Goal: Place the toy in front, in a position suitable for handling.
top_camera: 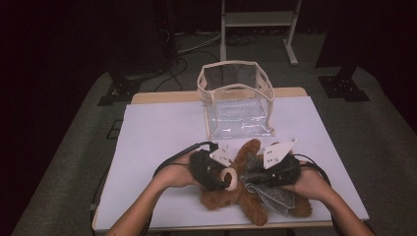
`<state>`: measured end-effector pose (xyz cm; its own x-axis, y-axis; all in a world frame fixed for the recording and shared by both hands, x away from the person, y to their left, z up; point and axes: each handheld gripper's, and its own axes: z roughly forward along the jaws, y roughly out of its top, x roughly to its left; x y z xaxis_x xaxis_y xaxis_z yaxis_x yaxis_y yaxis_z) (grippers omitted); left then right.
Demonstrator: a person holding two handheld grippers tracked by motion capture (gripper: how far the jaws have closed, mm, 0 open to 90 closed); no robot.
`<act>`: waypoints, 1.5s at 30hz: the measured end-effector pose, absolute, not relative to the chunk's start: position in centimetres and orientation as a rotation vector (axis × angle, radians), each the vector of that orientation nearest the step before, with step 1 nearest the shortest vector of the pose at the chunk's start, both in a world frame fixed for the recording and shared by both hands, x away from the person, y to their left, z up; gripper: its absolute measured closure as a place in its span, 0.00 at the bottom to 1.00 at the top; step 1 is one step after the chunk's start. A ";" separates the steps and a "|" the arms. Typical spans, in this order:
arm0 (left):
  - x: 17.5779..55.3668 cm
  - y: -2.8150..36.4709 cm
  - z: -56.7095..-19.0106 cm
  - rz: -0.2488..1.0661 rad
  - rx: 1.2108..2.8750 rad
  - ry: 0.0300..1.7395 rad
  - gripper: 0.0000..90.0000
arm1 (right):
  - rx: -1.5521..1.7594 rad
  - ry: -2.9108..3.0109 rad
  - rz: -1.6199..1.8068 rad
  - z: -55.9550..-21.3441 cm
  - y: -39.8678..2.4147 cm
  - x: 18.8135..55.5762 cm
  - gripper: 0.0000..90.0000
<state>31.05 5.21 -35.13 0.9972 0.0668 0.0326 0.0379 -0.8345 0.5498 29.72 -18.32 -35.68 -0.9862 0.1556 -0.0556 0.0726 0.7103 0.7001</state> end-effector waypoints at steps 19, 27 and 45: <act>30.2 5.3 -34.9 0.099 2.549 0.031 0.47 | 0.265 2.796 1.097 -35.7 -21.3 29.8 0.84; 30.1 4.9 -35.2 0.066 2.561 0.029 0.48 | 0.260 2.794 1.093 -35.8 -21.2 29.3 0.84; 29.4 5.4 -36.0 0.054 2.563 0.007 0.49 | 0.273 2.778 1.135 -35.0 -21.6 30.0 0.84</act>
